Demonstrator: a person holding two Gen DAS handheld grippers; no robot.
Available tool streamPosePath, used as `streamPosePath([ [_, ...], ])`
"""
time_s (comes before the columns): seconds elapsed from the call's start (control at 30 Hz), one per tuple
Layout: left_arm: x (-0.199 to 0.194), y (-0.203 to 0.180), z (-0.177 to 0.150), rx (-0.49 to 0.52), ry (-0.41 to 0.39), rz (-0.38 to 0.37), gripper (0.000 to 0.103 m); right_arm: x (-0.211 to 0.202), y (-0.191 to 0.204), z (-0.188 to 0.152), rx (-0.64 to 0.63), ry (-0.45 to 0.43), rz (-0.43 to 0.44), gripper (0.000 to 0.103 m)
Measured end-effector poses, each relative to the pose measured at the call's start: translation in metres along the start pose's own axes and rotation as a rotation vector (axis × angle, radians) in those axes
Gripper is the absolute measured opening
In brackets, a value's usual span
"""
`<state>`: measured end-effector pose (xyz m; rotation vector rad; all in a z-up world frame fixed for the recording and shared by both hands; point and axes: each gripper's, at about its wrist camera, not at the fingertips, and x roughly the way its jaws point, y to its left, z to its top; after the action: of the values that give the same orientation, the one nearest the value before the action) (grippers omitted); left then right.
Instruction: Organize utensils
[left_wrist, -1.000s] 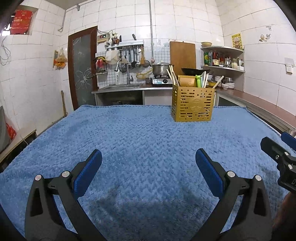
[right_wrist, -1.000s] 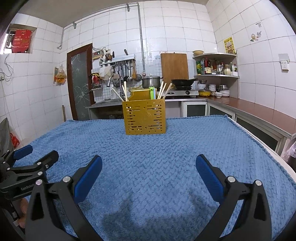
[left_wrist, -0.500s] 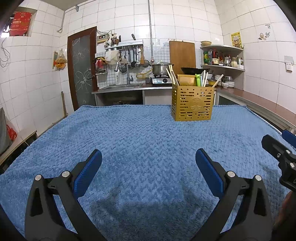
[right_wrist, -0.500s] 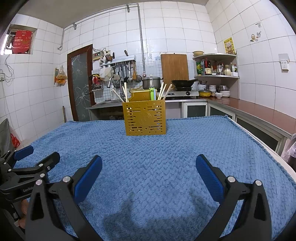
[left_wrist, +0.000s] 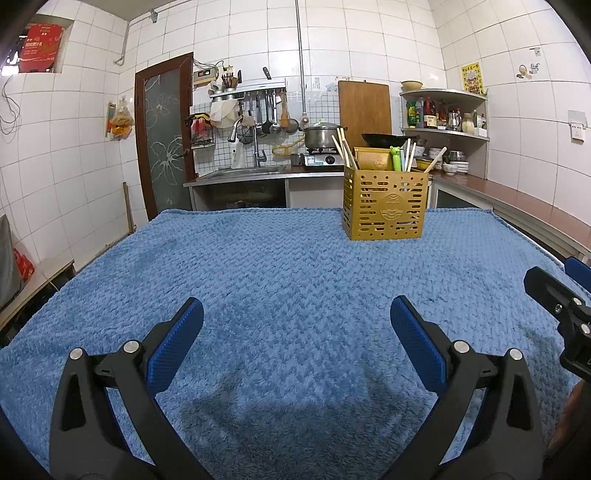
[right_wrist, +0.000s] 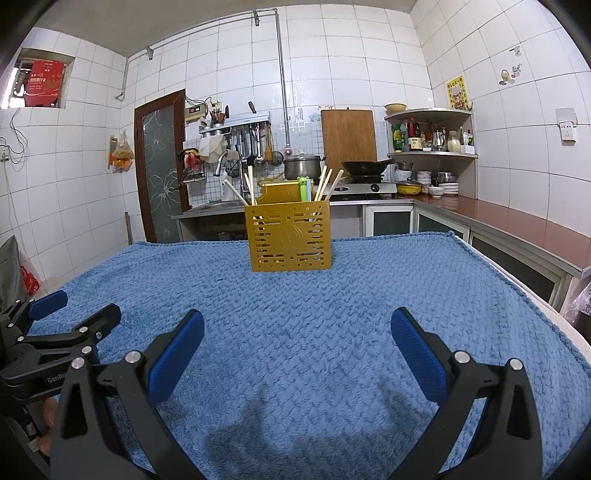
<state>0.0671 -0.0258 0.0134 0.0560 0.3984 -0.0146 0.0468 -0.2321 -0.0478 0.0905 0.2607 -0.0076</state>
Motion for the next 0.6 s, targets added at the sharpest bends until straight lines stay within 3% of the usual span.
streamPosePath([
  [0.6, 0.0007, 0.0007, 0.0001, 0.0, 0.002, 0.0, 0.098, -0.0003, 0.0022, 0.0015, -0.001, 0.004, 0.0, 0.099],
])
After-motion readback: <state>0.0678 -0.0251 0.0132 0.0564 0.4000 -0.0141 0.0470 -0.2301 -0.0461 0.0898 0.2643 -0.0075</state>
